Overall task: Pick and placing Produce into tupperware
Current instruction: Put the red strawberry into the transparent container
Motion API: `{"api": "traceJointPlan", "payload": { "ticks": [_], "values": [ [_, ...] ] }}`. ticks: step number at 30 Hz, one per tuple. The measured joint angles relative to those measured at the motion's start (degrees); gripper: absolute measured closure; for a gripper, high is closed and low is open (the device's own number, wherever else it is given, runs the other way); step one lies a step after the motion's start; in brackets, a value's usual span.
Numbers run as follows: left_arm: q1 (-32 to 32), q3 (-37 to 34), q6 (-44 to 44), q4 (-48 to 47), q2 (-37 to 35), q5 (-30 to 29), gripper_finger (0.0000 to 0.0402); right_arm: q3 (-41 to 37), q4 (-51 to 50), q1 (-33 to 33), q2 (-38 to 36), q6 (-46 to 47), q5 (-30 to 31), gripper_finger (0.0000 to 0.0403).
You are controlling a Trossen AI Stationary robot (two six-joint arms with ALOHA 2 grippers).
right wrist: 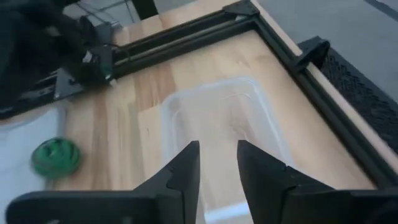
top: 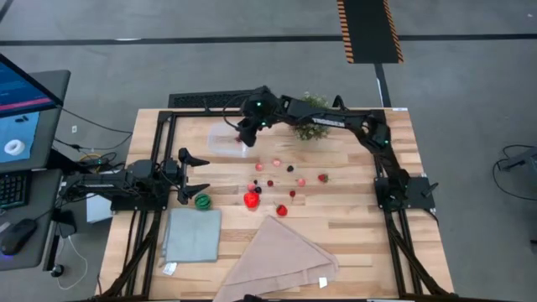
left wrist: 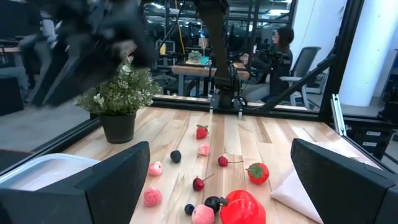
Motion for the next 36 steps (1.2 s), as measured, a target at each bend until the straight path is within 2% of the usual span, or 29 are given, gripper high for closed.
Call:
{"api": "traceJointPlan", "payload": {
  "ticks": [10,14,19,27,36],
  "values": [
    [0.0,0.0,-1.4,-0.73,0.02,0.22,0.002,-0.04,-28.71,5.16,-8.34,-5.3,0.03,0.0265],
    [0.01,0.0,-2.99,-0.97,0.02,1.25,0.002,-0.88,-34.69,8.86,-10.75,-5.42,0.0,0.0273],
    [0.01,0.0,-5.73,-1.18,0.02,2.32,0.002,-6.06,-33.1,14.04,-15.22,-5.52,-1.07,0.0282],
    [-0.01,0.0,-6.64,-1.42,0.02,3.38,0.002,-22.16,-24.01,22.3,-25.23,-0.66,-0.55,0.028],
    [-0.02,0.0,-6.63,-1.26,0.02,2.32,0.002,-42.16,-6.39,29.4,-35.34,12.21,16.28,0.028]
  ]
}}
